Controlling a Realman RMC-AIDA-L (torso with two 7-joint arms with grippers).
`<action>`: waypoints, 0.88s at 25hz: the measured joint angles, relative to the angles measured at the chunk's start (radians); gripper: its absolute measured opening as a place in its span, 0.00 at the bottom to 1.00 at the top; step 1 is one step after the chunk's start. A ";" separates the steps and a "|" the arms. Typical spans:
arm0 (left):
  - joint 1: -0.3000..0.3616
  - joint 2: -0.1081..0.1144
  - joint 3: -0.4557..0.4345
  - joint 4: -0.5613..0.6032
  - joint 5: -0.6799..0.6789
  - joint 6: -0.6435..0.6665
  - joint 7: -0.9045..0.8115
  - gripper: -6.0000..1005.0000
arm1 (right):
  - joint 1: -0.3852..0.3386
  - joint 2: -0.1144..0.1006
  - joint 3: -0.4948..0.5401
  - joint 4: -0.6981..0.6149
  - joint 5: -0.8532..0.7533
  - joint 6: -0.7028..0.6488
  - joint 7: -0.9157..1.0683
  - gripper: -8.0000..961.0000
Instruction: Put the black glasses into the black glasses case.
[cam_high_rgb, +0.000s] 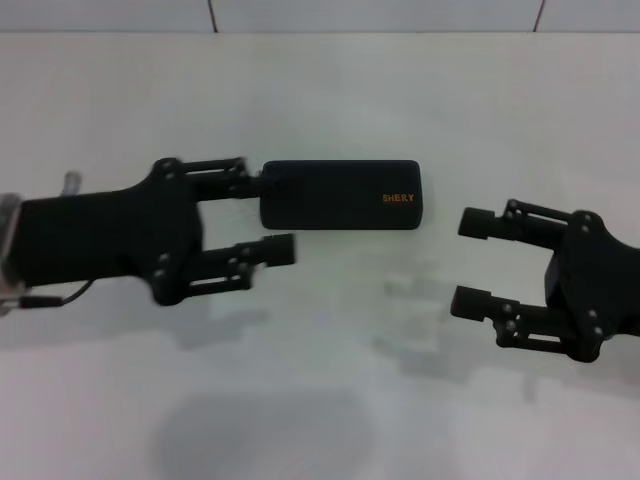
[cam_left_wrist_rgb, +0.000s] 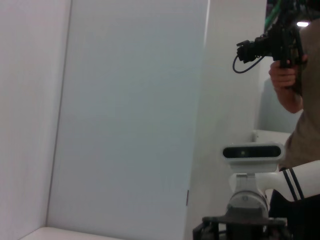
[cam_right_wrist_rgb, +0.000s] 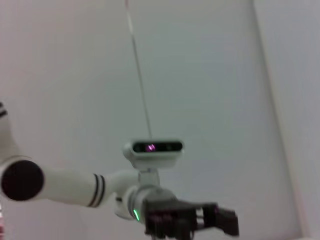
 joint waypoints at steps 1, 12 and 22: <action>0.000 0.009 -0.004 -0.027 -0.001 0.007 0.012 0.59 | 0.008 0.000 0.001 -0.004 0.000 -0.008 0.009 0.56; -0.005 0.048 -0.012 -0.136 0.021 0.032 0.063 0.67 | 0.127 -0.019 0.041 0.049 -0.018 -0.067 0.102 0.78; -0.001 0.046 -0.010 -0.154 0.021 0.040 0.076 0.71 | 0.154 -0.013 0.060 0.080 -0.053 -0.071 0.090 0.85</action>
